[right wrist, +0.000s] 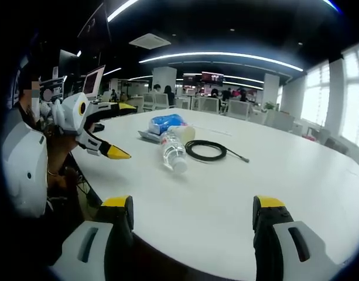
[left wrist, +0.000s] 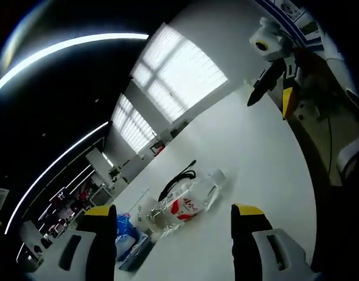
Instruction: Arrange the tabletop items into an orderly group along one side of the table until the central work area is clear of visible clutter.
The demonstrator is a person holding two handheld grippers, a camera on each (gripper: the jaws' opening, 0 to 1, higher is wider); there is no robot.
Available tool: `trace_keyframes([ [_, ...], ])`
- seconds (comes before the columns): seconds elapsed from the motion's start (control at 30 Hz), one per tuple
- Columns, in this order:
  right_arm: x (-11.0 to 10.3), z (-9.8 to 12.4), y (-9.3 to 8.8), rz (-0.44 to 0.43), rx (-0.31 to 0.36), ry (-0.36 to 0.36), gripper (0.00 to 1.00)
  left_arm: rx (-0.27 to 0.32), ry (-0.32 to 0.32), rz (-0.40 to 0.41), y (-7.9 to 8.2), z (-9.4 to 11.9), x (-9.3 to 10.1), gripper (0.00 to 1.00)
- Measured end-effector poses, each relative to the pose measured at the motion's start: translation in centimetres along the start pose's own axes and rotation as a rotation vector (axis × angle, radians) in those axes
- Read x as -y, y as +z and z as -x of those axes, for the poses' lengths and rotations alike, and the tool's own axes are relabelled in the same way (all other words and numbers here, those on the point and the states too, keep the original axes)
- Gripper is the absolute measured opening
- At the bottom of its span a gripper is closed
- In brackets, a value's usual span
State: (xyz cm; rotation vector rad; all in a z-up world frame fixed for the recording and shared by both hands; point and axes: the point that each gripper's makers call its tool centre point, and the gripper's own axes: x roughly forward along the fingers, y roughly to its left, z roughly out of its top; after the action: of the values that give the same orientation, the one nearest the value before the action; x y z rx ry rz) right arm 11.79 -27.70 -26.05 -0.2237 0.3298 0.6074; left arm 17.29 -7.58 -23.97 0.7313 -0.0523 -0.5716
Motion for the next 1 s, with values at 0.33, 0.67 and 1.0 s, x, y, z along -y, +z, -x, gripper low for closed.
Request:
trace_keyframes([
  [0.33, 0.1, 0.1, 0.0, 0.007, -0.007, 0.000, 0.80, 0.013, -0.013, -0.004, -0.1, -1.0, 0.4, 0.79],
  [0.67, 0.2, 0.1, 0.1, -0.002, -0.003, 0.004, 0.80, 0.049, -0.030, -0.049, 0.1, -2.0, 1.2, 0.77],
  [1.0, 0.0, 0.0, 0.0, -0.008, -0.004, 0.014, 0.79, 0.057, 0.001, -0.155, 0.7, -2.3, 1.6, 0.77],
])
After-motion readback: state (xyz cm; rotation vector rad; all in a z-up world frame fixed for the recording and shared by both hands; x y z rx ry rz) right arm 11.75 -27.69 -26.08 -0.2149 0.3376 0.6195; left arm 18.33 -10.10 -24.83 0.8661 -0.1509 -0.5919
